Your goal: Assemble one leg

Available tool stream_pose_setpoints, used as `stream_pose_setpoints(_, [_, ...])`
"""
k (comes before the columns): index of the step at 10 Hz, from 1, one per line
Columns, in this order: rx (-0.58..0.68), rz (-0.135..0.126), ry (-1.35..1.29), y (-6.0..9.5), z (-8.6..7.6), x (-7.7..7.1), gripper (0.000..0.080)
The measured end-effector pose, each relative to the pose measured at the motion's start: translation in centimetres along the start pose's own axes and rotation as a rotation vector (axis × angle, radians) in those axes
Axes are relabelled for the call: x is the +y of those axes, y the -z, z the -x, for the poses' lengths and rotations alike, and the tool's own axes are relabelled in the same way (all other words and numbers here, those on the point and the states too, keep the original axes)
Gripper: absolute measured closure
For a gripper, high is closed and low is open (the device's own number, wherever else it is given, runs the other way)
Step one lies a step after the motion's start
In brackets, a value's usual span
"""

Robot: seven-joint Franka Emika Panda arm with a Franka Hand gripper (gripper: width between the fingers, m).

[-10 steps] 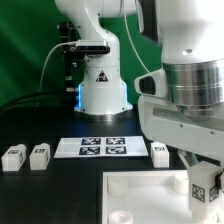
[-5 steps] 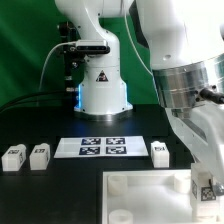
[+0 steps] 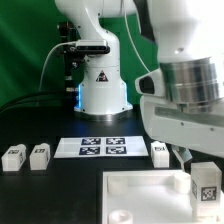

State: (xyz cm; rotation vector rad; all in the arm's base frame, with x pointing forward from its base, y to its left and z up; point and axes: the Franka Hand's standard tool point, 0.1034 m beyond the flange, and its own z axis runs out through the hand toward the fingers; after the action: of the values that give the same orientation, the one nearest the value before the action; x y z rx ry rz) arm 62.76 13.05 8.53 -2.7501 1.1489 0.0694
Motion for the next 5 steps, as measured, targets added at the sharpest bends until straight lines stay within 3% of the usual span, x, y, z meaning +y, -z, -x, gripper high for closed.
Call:
stream_pose_setpoints(3, [0.001, 0.006, 0.345, -0.2, -0.2, 0.3, 0.0151])
stream_pose_setpoints(5, [0.038, 0.045, 0.722, -0.4, -1.3, 0.4, 0.0151])
